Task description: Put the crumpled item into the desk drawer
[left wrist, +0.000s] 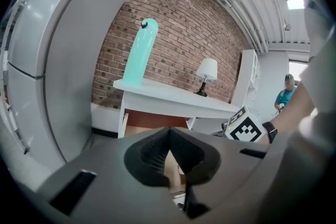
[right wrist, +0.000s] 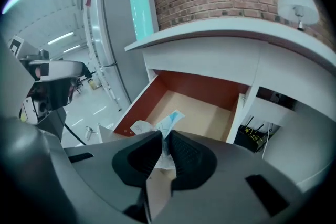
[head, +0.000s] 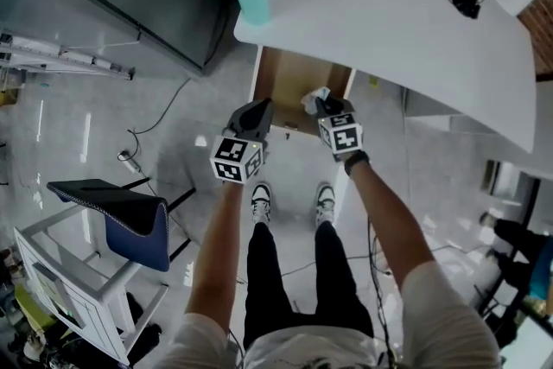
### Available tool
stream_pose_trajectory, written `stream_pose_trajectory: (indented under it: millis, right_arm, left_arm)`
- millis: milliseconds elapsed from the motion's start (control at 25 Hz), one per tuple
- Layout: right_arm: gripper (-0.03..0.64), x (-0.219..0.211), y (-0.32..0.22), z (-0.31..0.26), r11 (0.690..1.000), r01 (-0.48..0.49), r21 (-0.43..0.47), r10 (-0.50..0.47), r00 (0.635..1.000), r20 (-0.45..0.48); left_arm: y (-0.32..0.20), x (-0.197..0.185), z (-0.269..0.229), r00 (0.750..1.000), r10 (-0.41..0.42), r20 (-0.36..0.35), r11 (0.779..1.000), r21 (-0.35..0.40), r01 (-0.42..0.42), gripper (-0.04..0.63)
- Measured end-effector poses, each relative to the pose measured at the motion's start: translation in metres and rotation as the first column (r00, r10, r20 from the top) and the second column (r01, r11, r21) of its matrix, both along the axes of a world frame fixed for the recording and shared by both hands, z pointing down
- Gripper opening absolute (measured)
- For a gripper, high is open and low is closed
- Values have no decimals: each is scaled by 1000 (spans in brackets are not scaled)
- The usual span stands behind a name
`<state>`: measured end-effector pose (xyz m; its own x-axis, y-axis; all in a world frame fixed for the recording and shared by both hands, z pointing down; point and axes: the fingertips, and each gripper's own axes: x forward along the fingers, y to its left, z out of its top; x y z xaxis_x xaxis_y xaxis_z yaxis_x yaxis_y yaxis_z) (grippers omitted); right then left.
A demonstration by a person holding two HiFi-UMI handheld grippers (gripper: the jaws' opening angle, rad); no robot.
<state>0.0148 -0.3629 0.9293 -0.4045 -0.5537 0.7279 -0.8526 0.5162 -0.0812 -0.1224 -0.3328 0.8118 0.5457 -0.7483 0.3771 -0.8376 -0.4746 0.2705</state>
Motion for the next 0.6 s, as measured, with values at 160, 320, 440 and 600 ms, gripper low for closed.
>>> stream_pose_trajectory:
  millis: [160,320,440,600]
  right_arm:
    - [32,-15,-4,30,998,12,-66,-14,1000,-28]
    - [32,-13,-13,71,988,-35,-149,27,998,-50]
    - [32,-23,-25,82,989,-11,-145,5,999,-47]
    - [32,-29,-33,101,982,-38,-184,22,996,-90]
  left_arm:
    - [0,1,19,1000,6,-13,1000,-12,-6,-5]
    - [-3,-4,35,1000,17,-14,999,-28,-18,-5]
    - [-4,-9,46,1000,17,-18,999,-35,-18,-5]
    - [-6,-9,54,999,47,-22,998,-32,-47,-5]
